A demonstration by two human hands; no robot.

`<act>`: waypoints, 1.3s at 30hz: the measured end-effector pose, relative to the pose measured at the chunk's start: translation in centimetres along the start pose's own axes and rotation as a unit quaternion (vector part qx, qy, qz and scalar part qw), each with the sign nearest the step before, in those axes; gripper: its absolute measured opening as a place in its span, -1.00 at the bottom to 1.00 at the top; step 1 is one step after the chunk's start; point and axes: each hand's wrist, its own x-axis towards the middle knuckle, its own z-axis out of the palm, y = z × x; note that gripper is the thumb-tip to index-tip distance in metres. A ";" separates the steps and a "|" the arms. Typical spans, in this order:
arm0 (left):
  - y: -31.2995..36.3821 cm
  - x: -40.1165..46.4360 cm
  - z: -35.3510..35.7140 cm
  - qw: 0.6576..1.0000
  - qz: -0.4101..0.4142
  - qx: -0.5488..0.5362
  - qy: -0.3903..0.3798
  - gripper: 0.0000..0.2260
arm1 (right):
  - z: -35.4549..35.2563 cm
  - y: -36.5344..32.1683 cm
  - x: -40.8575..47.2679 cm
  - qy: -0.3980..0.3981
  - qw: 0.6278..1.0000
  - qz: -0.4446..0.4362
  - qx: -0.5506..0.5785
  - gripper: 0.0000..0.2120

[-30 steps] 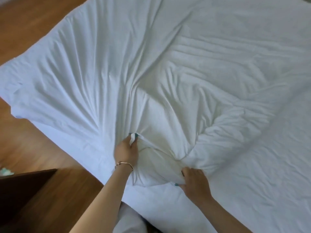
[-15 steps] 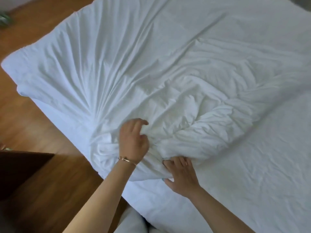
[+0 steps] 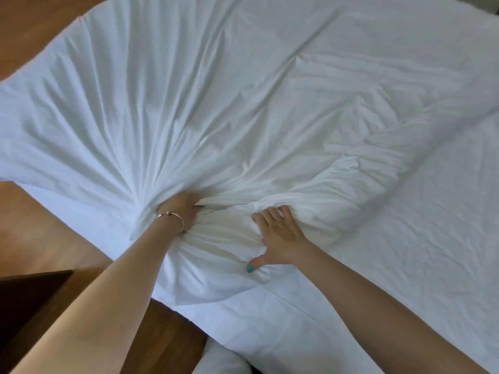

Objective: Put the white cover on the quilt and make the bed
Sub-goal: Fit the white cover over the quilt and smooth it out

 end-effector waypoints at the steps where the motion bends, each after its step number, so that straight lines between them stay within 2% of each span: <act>1: -0.2 0.0 0.4 1.000 -0.001 -0.006 0.005 -0.65 | -0.3 -0.2 0.6 -0.014 1.000 -0.011 -0.011 0.04; 3: -0.2 -0.4 1.6 0.996 0.000 -0.085 0.010 -0.69 | 0.3 -1.1 0.6 -0.020 1.000 -0.005 0.006 -0.09; 5: -0.2 -1.3 2.4 0.985 0.005 -0.175 0.007 -0.78 | 2.4 -2.2 -2.2 0.023 0.998 0.046 0.022 -0.21; 7: -1.0 -2.7 3.3 0.976 -0.003 -0.217 0.000 -0.76 | 6.5 -3.3 -8.3 0.090 0.991 0.074 0.069 -0.37; 8: -1.8 -3.6 4.2 0.980 0.006 -0.199 0.008 -0.69 | 9.6 -3.1 -12.1 0.127 0.987 0.072 0.071 -0.46; 10: -3.0 -5.5 6.4 0.990 -0.001 -0.140 -0.027 -0.55 | 15.2 -1.8 -19.2 0.163 0.984 0.055 0.038 -0.55; 12: -2.5 -7.7 9.2 0.996 0.028 -0.028 -0.080 -0.45 | 18.1 -0.2 -22.6 0.112 0.992 0.042 0.048 -0.57; 13: -1.4 -8.7 9.9 0.997 0.017 -0.018 -0.075 -0.48 | 18.3 0.4 -22.8 0.065 0.995 0.041 0.069 -0.53; 14: -0.1 -9.4 10.4 0.995 -0.004 -0.094 -0.038 -0.55 | 18.0 0.7 -22.5 0.041 0.994 0.041 0.092 -0.51; 16: 2.3 -10.9 10.4 0.960 -0.023 -0.258 0.109 -0.63 | 16.8 0.7 -22.2 0.035 0.988 0.028 0.146 -0.58; 17: 3.9 -12.3 9.6 0.936 -0.002 -0.304 0.179 -0.62 | 16.1 0.8 -22.5 0.040 0.985 0.012 0.169 -0.64; 18: 5.2 -13.5 9.0 0.920 0.043 -0.342 0.184 -0.60 | 15.6 1.2 -22.8 0.057 0.980 -0.007 0.193 -0.69; 20: 8.5 -15.7 8.5 0.917 0.149 -0.366 0.057 -0.58 | 14.8 2.1 -23.3 0.133 0.965 -0.027 0.226 -0.75; 21: 10.0 -16.3 9.0 0.927 0.169 -0.335 -0.026 -0.63 | 14.3 2.6 -23.1 0.183 0.956 -0.035 0.228 -0.76; 23: 11.6 -16.4 11.6 0.963 0.121 -0.214 -0.110 -0.80 | 13.0 3.2 -21.6 0.270 0.944 -0.050 0.181 -0.72; 24: 11.8 -16.5 13.3 0.975 0.081 -0.181 -0.101 -0.81 | 12.2 3.4 -20.5 0.277 0.946 -0.049 0.158 -0.66; 26: 11.3 -17.9 16.8 0.983 0.051 -0.179 -0.008 -0.76 | 10.7 3.4 -18.7 0.193 0.972 -0.043 0.128 -0.42; 28: 10.8 -20.2 19.4 0.970 0.071 -0.222 0.073 -0.60 | 10.3 3.1 -17.6 0.095 0.991 -0.048 0.080 -0.15; 30: 10.2 -21.4 21.1 0.965 0.089 -0.238 0.062 -0.41 | 10.5 2.7 -16.6 0.058 0.996 -0.073 0.007 0.01; 32: 10.0 -21.4 21.6 0.969 0.104 -0.221 0.035 -0.27 | 11.0 2.3 -15.7 0.048 0.993 -0.091 -0.057 0.10; 33: 10.1 -21.1 21.4 0.973 0.100 -0.207 0.025 -0.21 | 11.1 2.1 -15.3 0.040 0.993 -0.091 -0.066 0.09; 35: 10.4 -19.8 20.8 0.981 0.104 -0.165 0.012 -0.16 | 10.9 1.5 -14.3 0.000 0.995 -0.073 -0.071 -0.06; 37: 10.4 -18.3 19.6 0.986 0.097 -0.136 -0.001 -0.30 | 10.0 0.5 -13.4 -0.013 0.997 -0.045 -0.059 -0.25; 39: 9.7 -17.4 18.3 0.980 0.076 -0.182 0.002 -0.38 | 9.8 -0.1 -14.8 0.013 0.999 -0.036 -0.038 -0.42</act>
